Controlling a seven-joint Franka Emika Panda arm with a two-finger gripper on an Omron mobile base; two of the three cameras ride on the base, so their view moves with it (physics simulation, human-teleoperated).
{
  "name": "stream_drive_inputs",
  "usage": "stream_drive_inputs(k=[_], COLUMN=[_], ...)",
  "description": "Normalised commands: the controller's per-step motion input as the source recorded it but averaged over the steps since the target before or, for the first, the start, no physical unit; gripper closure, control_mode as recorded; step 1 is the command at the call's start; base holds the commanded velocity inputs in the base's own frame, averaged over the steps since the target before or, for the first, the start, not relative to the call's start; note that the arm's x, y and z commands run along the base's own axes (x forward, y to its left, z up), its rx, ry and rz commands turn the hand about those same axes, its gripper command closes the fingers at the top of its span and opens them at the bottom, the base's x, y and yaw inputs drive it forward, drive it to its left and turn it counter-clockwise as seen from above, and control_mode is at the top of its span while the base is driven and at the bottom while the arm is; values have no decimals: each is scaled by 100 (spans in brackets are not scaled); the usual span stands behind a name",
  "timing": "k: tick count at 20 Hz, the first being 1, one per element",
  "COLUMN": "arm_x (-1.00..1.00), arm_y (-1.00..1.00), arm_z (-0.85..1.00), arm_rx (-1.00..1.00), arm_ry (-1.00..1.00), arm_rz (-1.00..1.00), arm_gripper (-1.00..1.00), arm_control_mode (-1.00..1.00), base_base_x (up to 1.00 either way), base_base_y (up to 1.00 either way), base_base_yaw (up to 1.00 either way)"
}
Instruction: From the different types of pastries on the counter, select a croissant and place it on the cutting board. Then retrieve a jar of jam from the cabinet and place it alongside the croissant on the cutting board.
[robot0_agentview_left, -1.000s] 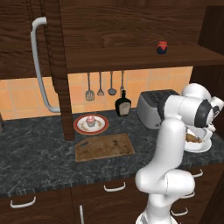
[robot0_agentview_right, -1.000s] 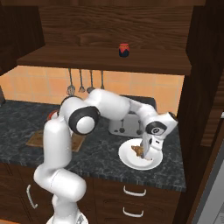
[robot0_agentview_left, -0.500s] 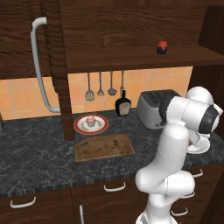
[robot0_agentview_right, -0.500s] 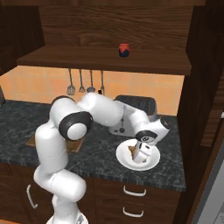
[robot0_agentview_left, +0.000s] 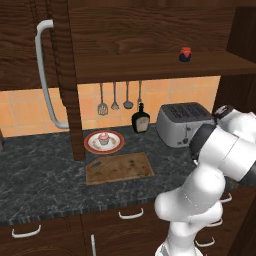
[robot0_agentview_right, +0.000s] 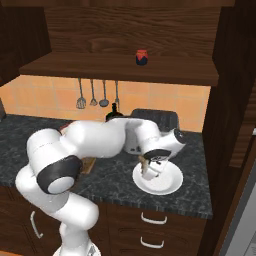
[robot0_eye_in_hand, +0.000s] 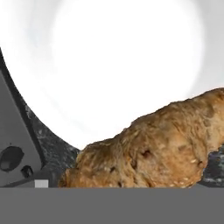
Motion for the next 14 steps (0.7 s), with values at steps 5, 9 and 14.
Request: stream_drive_inputs(k=[5,9,14], arm_x=[0,-7,-14], arm_y=[100,100,100], arm_z=[73,38,4], arm_rx=[-22,-24,-22], arm_ry=[5,9,9], arm_rz=[0,0,4], arm_gripper=[100,100,100], arm_control_mode=[-100,-100,-100], base_base_x=[0,0,0], base_base_y=[0,0,0], base_base_yaw=[0,0,0])
